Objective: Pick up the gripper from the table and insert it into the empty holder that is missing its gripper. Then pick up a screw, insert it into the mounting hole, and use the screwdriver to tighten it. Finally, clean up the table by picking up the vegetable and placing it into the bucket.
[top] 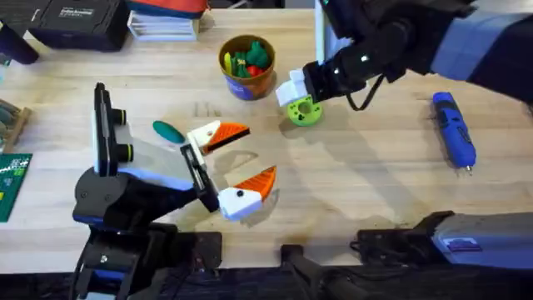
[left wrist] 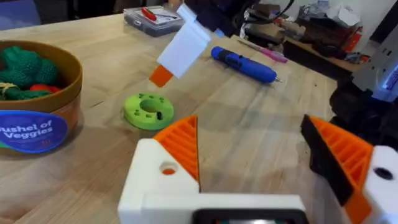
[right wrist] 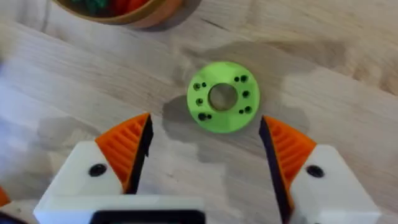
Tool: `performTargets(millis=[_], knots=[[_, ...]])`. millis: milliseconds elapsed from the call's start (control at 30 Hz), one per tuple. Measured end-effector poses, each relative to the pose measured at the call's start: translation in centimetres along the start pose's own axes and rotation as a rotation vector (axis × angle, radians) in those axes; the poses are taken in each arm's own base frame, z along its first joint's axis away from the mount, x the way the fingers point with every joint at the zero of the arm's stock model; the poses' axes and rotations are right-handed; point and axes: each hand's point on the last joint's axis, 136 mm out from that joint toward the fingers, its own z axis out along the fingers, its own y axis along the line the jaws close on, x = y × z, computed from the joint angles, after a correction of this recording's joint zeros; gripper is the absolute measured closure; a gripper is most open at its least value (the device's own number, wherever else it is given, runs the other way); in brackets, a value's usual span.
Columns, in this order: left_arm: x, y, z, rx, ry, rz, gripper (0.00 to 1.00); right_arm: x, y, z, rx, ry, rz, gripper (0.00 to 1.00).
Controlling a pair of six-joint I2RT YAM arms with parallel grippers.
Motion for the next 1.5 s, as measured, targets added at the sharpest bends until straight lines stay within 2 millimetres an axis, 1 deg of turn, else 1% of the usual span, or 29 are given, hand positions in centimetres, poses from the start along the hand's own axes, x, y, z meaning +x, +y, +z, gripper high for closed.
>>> performTargets(millis=[100,267,400,467,700,933,1100,1267,1500], knots=[[0.0,0.0,0.0,0.000,0.000,0.000,0.015,0.4,0.2,0.8,0.022,0.021,-0.036,0.112],[0.0,0.0,0.0,0.000,0.000,0.000,0.015,1.7,1.3,2.9,0.034,0.086,-0.116,0.367],[0.0,0.0,0.0,0.000,0.000,0.000,0.015,2.6,1.9,4.3,0.039,0.130,-0.154,0.538],[0.0,0.0,0.0,0.000,0.000,0.000,0.015,2.9,2.0,4.8,0.042,0.147,-0.160,0.599],[0.0,0.0,0.0,0.000,0.000,0.000,0.015,3.5,1.8,5.9,0.050,0.179,-0.161,0.651],[0.0,0.0,0.0,0.000,0.000,0.000,0.015,3.4,1.8,6.0,0.052,0.176,-0.161,0.654],[0.0,0.0,0.0,0.000,0.000,0.000,0.015,4.0,1.4,7.0,0.075,0.204,-0.164,0.664],[0.0,0.0,0.0,0.000,0.000,0.000,0.015,3.8,1.1,7.0,0.094,0.199,-0.166,0.789],[0.0,0.0,0.0,0.000,0.000,0.000,0.015,3.4,1.0,7.1,0.098,0.182,-0.165,0.855]])
